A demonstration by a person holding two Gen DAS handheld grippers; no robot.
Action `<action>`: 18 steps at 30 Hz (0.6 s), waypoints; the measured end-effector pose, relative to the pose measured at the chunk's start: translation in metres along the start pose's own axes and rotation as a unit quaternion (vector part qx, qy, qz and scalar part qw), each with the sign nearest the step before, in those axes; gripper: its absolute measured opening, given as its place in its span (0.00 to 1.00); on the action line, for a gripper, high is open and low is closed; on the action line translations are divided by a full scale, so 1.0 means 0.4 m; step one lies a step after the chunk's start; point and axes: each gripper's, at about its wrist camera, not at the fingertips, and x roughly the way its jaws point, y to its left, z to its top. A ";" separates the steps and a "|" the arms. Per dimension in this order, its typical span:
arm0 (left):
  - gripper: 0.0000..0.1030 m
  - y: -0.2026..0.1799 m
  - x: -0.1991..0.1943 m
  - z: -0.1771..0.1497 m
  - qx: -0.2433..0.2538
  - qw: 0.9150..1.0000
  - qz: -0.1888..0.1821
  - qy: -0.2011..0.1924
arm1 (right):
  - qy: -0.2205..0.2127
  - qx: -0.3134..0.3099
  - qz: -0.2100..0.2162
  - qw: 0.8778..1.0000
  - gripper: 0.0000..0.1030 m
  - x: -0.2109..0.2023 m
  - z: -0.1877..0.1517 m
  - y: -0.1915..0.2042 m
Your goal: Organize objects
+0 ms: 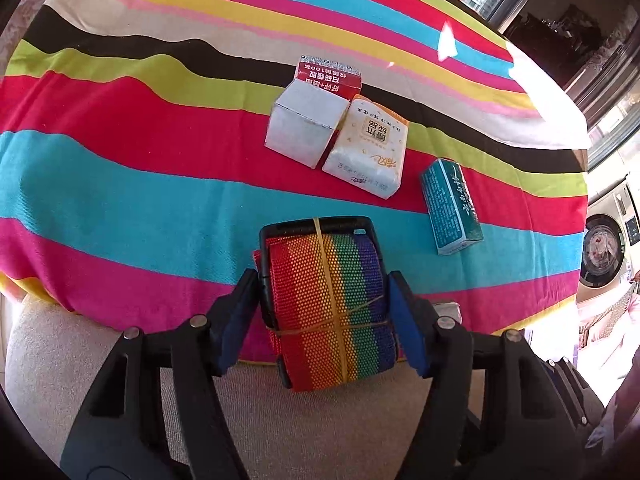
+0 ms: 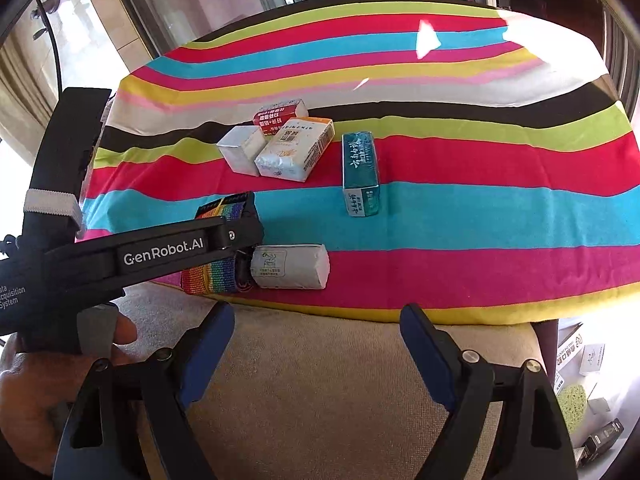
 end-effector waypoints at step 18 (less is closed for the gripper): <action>0.66 0.086 -0.025 0.002 -0.031 0.998 0.005 -0.047 | 0.027 -0.041 -0.045 0.998 0.77 0.115 0.059 0.102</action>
